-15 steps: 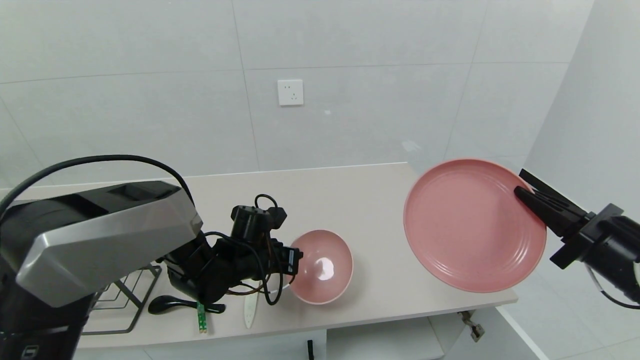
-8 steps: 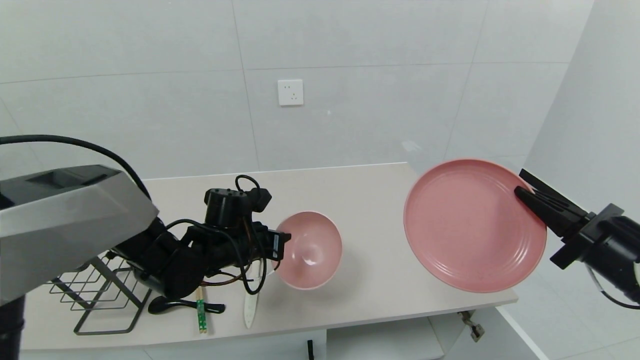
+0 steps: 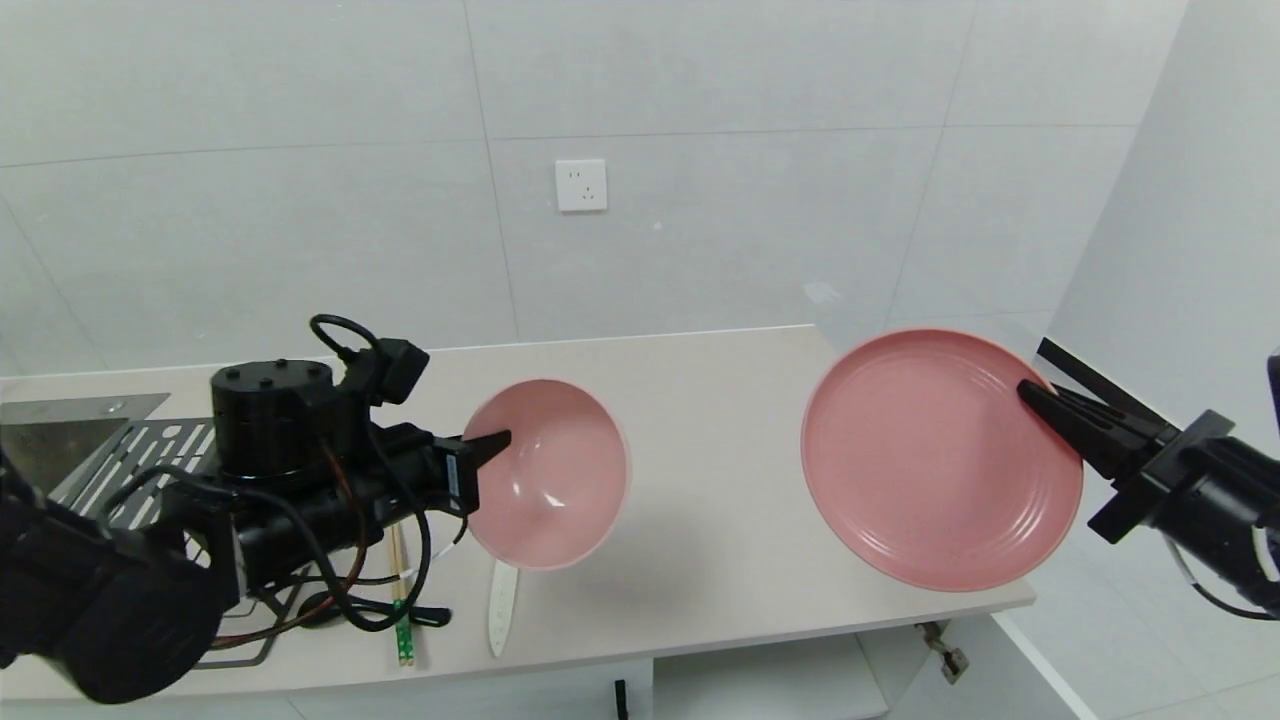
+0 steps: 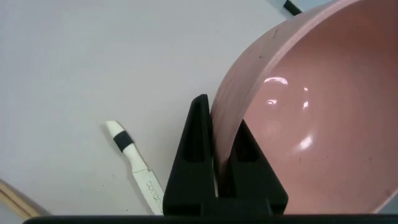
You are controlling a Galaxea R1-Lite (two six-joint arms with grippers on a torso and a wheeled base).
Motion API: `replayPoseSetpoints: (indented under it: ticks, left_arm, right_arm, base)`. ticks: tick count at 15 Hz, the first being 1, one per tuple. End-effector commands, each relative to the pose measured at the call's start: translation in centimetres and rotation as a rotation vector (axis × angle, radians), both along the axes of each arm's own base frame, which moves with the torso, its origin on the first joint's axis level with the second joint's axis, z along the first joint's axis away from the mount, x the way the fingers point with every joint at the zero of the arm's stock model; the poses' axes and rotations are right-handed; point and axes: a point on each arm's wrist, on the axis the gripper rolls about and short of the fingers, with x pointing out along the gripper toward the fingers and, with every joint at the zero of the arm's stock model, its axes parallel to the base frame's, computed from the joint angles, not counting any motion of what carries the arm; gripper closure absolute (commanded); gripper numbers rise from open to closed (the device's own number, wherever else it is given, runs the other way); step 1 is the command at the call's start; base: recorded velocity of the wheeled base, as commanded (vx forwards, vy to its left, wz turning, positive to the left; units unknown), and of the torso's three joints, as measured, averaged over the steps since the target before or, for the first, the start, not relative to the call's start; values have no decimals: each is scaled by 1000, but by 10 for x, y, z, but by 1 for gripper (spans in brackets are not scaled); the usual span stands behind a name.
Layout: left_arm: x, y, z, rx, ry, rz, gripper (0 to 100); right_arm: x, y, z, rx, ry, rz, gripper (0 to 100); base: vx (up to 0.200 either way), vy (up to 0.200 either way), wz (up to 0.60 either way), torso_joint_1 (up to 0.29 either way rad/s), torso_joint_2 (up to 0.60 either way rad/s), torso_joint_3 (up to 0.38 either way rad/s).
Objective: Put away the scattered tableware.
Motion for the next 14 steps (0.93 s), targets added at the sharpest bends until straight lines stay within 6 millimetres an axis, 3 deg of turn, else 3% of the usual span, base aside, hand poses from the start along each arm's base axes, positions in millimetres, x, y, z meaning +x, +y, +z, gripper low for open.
replayPoseSetpoints:
  ticks: [1,7,10,14]
  left_arm:
    - [-29,16,25,-38,-82,21,100]
    - [-84,31,40,-126,-124,6,100]
    - [-108,35,34,-132,-120,-34,100]
    - [-111,35,35,-151,-149,-106,100]
  right_arm:
    - [0,1,-1,0,2,7,100]
    - [-8,7,-7,2,42,46,100]
    - [-9,9,-10,-12,48,34,100]
    - [-11,8,-18,-23,92,30,100]
  base:
    - [0,0,0,0,0,0]
    - [0,0,0,0,0,0]
    - [0,0,0,0,0,0]
    - [0,0,0,0,0,0]
